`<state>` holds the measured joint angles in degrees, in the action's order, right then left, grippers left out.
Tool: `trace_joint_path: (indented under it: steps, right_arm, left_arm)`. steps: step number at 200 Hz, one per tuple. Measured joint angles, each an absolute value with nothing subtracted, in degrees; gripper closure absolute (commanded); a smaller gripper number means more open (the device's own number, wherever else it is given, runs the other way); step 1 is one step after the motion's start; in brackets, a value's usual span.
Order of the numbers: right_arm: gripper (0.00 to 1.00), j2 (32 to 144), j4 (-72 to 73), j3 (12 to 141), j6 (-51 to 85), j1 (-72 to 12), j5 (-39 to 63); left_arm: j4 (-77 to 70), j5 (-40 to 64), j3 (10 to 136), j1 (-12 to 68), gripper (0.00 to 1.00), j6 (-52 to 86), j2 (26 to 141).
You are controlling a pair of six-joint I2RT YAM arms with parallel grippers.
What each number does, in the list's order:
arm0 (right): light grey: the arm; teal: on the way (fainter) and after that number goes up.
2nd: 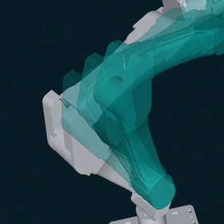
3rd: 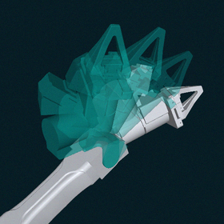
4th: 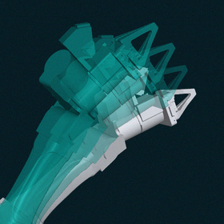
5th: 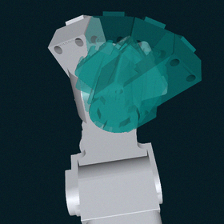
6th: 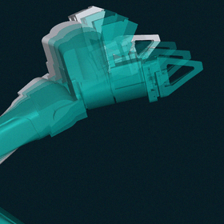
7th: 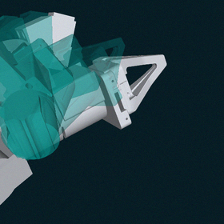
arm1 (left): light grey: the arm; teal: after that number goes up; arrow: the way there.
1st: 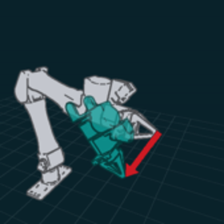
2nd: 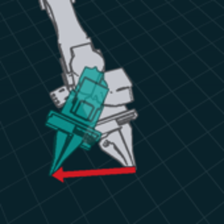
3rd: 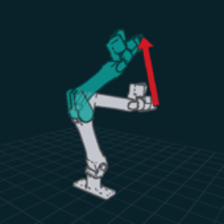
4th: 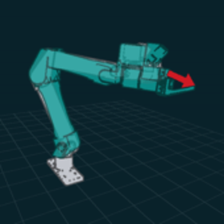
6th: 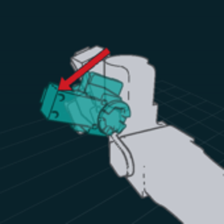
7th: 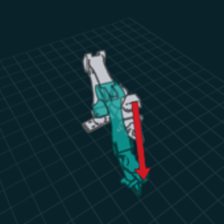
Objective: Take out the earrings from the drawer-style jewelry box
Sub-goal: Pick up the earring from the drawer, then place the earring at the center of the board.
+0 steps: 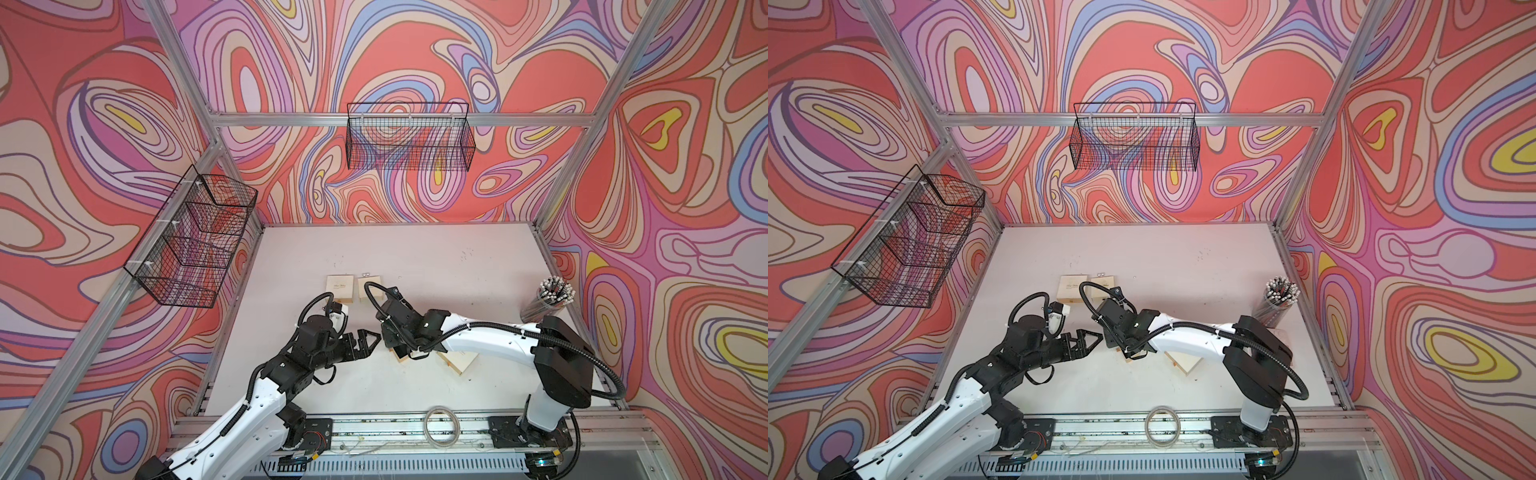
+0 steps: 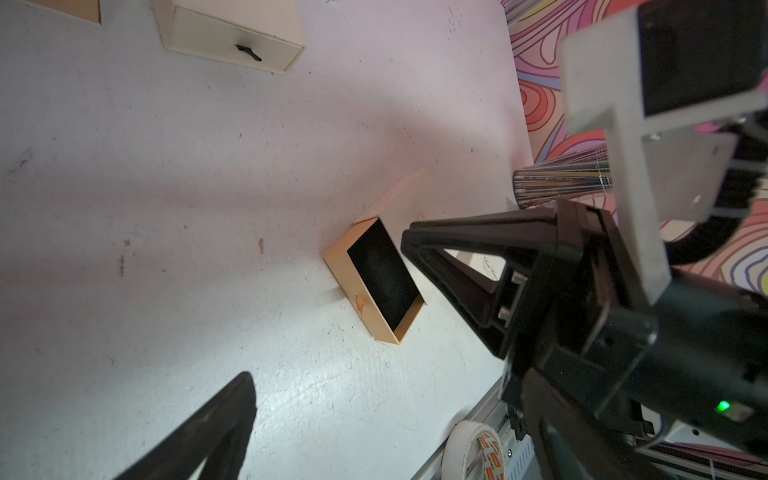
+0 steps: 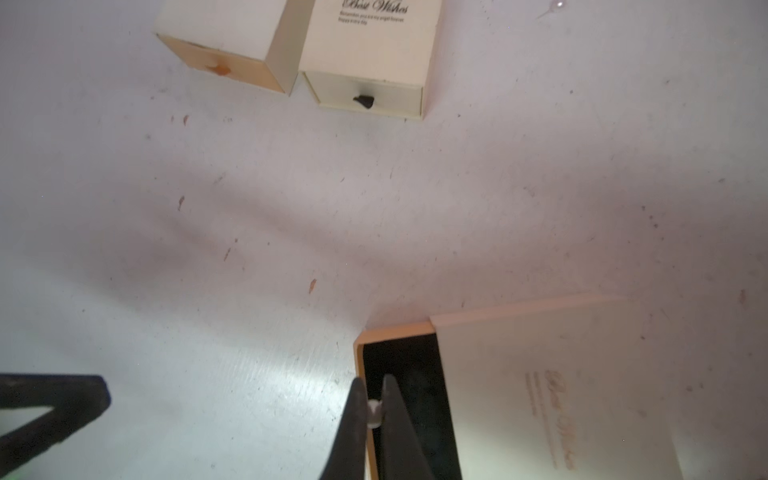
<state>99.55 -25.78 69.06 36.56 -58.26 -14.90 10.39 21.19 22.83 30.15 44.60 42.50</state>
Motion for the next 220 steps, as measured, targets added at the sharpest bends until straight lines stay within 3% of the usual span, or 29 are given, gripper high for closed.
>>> trace_joint_path:
  steps: [48,113,220]
  right_arm:
    - [0.97,101.65,-22.24,71.66,33.41,-48.66,-11.70]
    - [0.97,113.43,-20.73,81.89,29.39,-37.56,-7.68]
    - [0.98,127.92,-22.59,96.47,27.64,-33.15,-4.01]
  left_arm:
    - [10.41,21.17,22.83,30.15,0.00,44.60,42.44]
    - [10.41,21.04,22.83,30.15,0.00,44.60,42.41]
    - [10.41,20.93,22.85,30.04,0.00,44.58,42.52]
